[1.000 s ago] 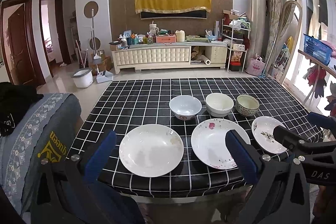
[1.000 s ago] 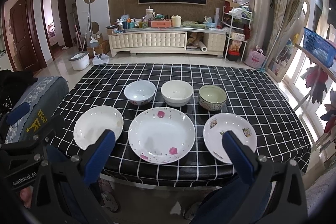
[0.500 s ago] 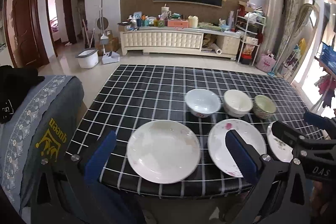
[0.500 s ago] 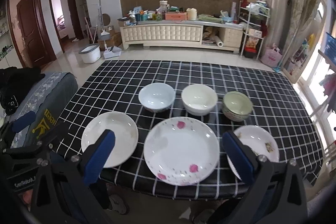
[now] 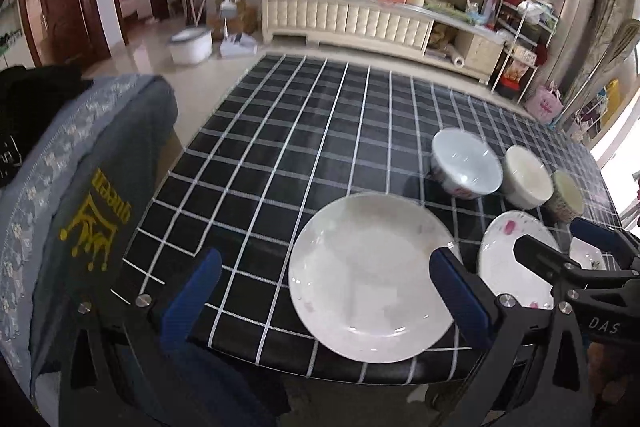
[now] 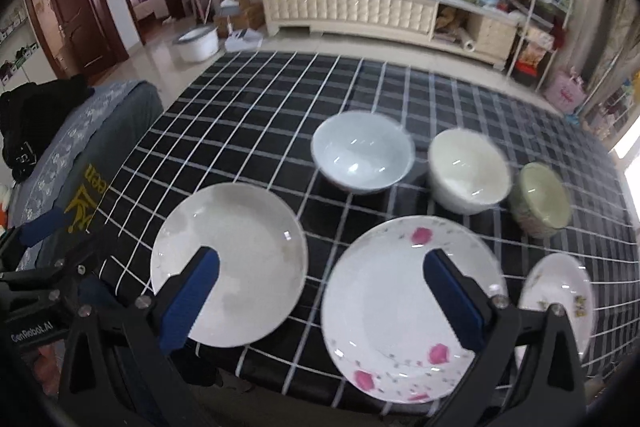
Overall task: Organize plates and bowls
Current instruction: 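Move the left gripper over the plain white plate toward the pink-flower plate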
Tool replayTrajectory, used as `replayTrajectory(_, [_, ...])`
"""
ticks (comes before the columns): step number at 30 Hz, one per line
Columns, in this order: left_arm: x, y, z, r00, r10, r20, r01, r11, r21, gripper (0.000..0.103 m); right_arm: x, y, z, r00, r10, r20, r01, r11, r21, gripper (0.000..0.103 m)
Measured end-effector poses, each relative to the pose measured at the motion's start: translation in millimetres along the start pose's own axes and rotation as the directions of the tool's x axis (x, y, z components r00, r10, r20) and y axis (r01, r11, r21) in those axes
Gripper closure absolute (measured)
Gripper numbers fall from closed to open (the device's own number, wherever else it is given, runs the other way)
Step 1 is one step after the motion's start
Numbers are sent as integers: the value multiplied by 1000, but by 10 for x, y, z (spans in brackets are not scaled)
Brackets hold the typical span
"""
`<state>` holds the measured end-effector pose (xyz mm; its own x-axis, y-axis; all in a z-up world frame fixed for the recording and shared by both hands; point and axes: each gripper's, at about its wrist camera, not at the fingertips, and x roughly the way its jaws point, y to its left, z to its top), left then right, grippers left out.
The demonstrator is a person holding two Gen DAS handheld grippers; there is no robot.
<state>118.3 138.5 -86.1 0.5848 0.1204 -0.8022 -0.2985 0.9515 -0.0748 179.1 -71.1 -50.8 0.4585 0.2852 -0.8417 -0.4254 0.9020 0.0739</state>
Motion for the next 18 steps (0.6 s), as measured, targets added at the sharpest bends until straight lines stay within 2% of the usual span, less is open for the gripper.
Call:
replayTrajectory(4, [316, 112, -28, 997, -5, -83, 3, 1000, -24, 0, 222, 61, 3, 999, 2, -42, -3, 1000, -17, 0])
replayTrajectory(9, [599, 216, -77, 990, -3, -140, -3, 999, -43, 0, 463, 152, 24, 996, -9, -85, 2, 997, -75, 0])
replayTrajectory(11, [695, 244, -95, 987, -12, -161, 5, 999, -46, 6, 557, 183, 40, 995, 0, -100, -9, 995, -95, 1])
replayTrajectory(13, [788, 282, -110, 982, -22, -186, 13, 999, -49, 20, 620, 193, 42, 994, 3, -112, -14, 995, -99, 5])
replayTrajectory(18, [1015, 374, -170, 963, -65, -260, 42, 995, -91, 38, 855, 207, 18, 985, 1, -174, -20, 994, -109, 34])
